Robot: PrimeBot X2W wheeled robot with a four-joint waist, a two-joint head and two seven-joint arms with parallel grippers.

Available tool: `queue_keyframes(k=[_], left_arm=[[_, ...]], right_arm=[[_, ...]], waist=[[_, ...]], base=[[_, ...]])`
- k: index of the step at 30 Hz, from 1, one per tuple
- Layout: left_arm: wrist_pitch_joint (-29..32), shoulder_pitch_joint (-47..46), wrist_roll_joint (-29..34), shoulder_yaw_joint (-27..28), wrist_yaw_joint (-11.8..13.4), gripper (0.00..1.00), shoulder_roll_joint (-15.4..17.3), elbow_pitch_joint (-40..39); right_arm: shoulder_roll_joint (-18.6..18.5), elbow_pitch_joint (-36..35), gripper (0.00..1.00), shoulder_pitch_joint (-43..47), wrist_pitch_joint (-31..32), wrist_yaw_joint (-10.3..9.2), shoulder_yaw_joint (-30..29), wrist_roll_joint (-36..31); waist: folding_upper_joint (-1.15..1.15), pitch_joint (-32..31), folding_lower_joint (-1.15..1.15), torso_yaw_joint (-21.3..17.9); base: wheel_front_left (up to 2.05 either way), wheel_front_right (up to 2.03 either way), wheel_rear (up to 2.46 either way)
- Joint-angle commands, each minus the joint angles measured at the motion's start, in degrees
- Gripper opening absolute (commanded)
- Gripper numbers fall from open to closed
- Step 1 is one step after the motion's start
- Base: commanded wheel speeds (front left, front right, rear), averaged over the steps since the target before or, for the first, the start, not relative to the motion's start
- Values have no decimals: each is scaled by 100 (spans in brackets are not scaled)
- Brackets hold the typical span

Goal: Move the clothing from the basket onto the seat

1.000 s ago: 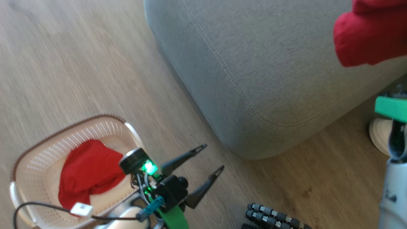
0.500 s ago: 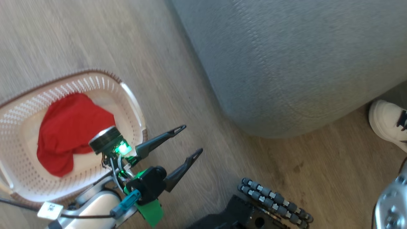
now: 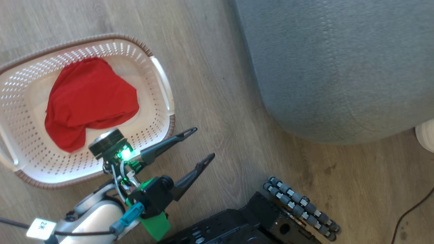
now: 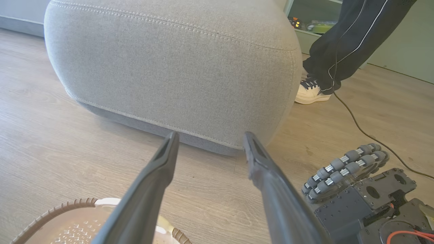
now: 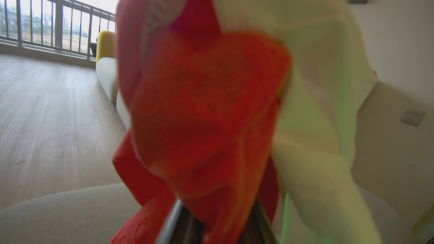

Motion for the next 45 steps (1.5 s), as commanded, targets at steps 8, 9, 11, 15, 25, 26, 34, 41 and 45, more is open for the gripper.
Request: queue_keyframes(k=[8,9,11,15,25,26,34,41,45], left_arm=[[-27,-137,24,90,39,100,-46,-269],[-27,-150,24,86,39,100,-59,-273],[-27,-173,15,99,38,100,-75,-274],[-27,-185,3,163,51,100,-73,-265],[-27,-247,-28,194,44,100,-192,-285],[-27,-250,-29,181,42,100,-210,-272],[-27,-278,-61,39,23,100,-383,-193],[-27,-280,-75,-124,10,100,-610,-35],[-27,-317,44,-392,5,100,-796,38]], right_arm=[[-485,1246,0,-613,222,-2,-473,-492],[-518,1405,0,-635,282,-2,-563,-563],[-552,1695,0,-666,412,-2,-655,-747],[-519,2126,0,-802,522,-2,-773,-938],[-589,2481,100,-903,342,-2,-910,-1394],[-587,2486,100,-891,318,-2,-936,-1443],[-558,2601,100,-722,240,-2,-863,-1781],[-500,2593,100,-526,187,-2,-624,-2058],[-545,2591,100,-360,159,-2,-466,-2152]], waist=[[0,269,0,405],[0,286,0,442],[0,310,0,503],[0,348,0,538],[0,335,0,560],[0,311,0,566],[0,-92,0,623],[0,-659,0,687],[0,-1075,0,754]], base=[[0,0,0],[0,0,0],[0,0,0],[0,0,0],[0,0,0],[0,0,0],[0,0,0],[0,0,0],[0,0,0]])
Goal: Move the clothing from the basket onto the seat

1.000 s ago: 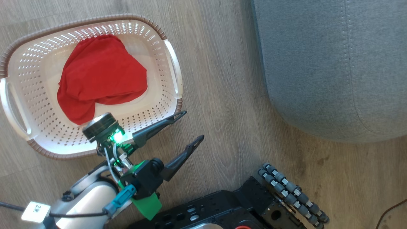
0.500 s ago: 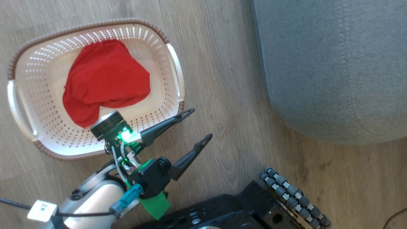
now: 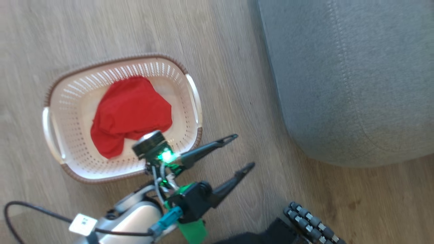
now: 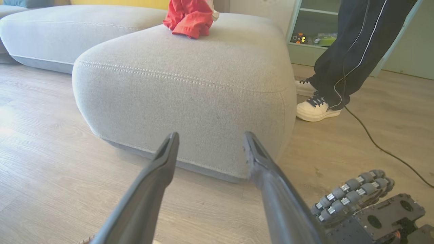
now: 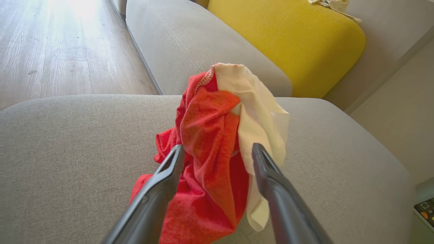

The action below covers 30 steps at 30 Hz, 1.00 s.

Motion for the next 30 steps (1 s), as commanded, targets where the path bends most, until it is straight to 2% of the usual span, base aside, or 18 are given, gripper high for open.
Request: queue_keyframes(k=[1,7,12,16,20,23,24,26,30], left_arm=[[-26,-30,-77,58,8,100,-164,-129],[-26,96,-248,15,5,100,-555,71],[-26,218,-318,163,20,100,-861,182],[-26,297,-344,331,21,100,-1052,274],[-26,401,-410,725,41,100,-1265,373],[-26,494,-476,1089,74,100,-1379,409],[-26,494,-476,1089,74,100,-1379,409],[-26,554,-538,1365,84,100,-1450,449],[-26,604,-497,1906,123,100,-1523,494]], right_arm=[[-170,-160,100,119,-56,-2,91,-63],[-217,-253,100,197,-177,-2,654,-9],[-278,-635,100,304,-224,-2,1350,490],[-300,-1513,100,692,-227,-2,2132,1564],[-708,-2780,100,1604,-228,-2,3252,2744],[-912,-3470,100,2111,-228,-2,3657,3172],[-912,-3470,100,2111,-228,-2,3657,3172],[-993,-3914,100,2399,-228,-2,3820,3320],[-946,-4665,100,2915,-229,-2,3999,3500]], waist=[[-1,-419,0,87],[-1,-1078,0,189],[-1,-1560,0,353],[-1,-1909,0,532],[-1,-2310,0,792],[-1,-2507,0,947],[-1,-2507,0,947],[-1,-2621,0,1060],[-1,-2764,0,1271]], base=[[0,0,0],[0,0,0],[0,0,0],[0,0,0],[0,0,0],[0,0,0],[0,0,0],[0,0,0],[0,0,0]])
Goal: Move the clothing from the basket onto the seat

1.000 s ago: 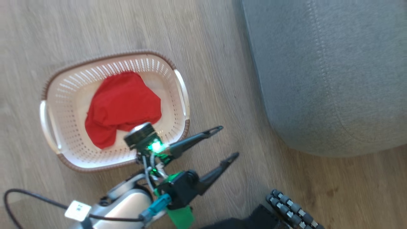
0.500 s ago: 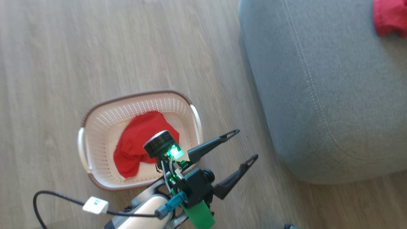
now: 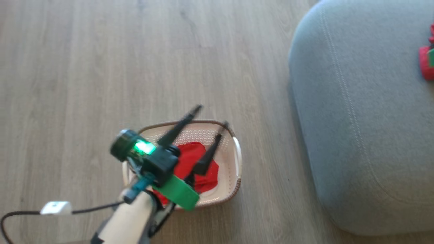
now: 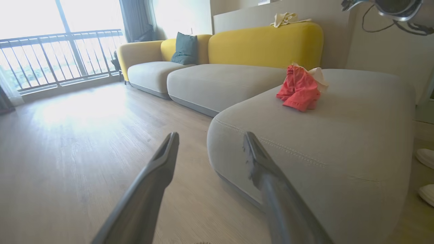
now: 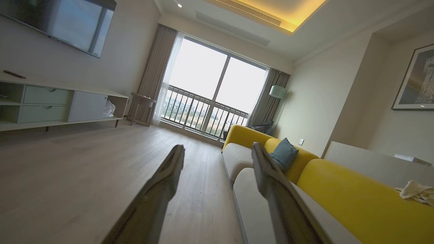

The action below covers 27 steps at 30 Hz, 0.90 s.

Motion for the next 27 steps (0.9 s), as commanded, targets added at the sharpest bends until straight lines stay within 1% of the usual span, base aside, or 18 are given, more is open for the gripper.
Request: queue_keyframes(k=[1,4,9,14,17,21,24,27], left_arm=[[-27,-69,37,299,58,100,-57,-178],[-27,-20,63,691,142,100,-113,-131],[-27,131,101,1246,326,100,-211,-32],[-27,281,135,1559,488,100,-299,71],[-27,377,16,1732,594,100,-343,158],[-27,511,-71,1815,703,100,-370,246],[-27,593,-140,1763,857,100,-374,263],[-27,648,-187,1687,949,100,-376,321]], right_arm=[[-11,-230,100,117,-34,-2,82,50],[147,-558,100,472,-34,-2,257,65],[506,-943,100,1013,-34,-2,390,135],[795,-1169,100,1537,-34,-2,487,149],[993,-1182,100,1876,-34,-2,476,216],[1216,-1114,100,2345,-35,-2,467,226],[1362,-1094,100,2659,-35,-2,442,174],[1529,-1120,100,2947,-35,-2,384,85]], waist=[[0,-142,1,170],[0,-229,1,308],[0,-344,1,476],[0,-387,1,640],[0,-424,1,722],[0,-452,1,825],[0,-449,1,885],[0,-452,1,947]], base=[[0,0,0],[0,0,0],[0,0,0],[0,0,0],[0,0,0],[0,0,0],[0,0,0],[0,0,0]])
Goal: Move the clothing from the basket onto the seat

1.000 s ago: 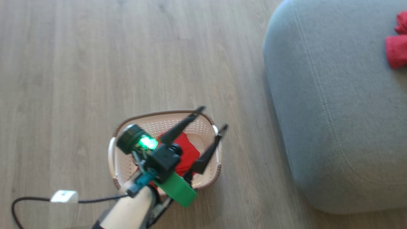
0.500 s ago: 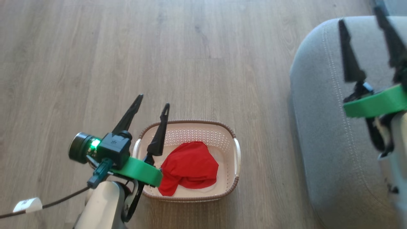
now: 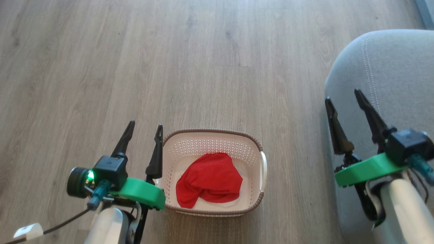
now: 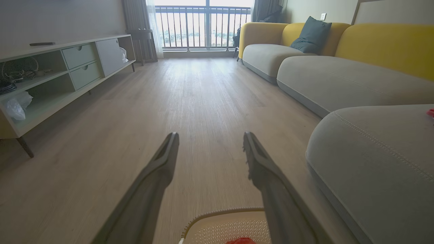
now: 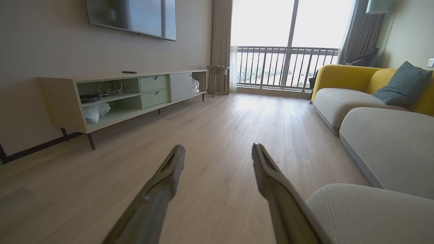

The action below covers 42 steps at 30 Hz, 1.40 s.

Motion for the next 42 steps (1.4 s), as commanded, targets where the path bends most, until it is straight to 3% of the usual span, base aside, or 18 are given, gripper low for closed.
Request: queue_keyframes(k=[1,7,11,16,42], left_arm=[[-27,-135,-9,97,40,100,-7,-129],[-27,-41,28,58,125,100,-7,-67],[-27,-12,133,93,104,100,-8,-5],[-27,11,172,111,85,100,-8,31],[-27,18,221,116,32,100,-8,119]], right_arm=[[94,-206,100,96,-36,-1,8,-93],[551,-170,100,666,-36,-1,-351,-214],[697,-166,100,890,-36,-1,-325,-648],[833,-177,100,1003,-36,-1,-485,-667],[914,-153,100,1007,-36,-1,-473,-687]], waist=[[0,-12,0,58],[0,-39,0,113],[0,10,0,87],[0,46,0,59],[0,74,0,-22]], base=[[0,0,0],[0,0,0],[0,0,0],[0,0,0],[0,0,0]])
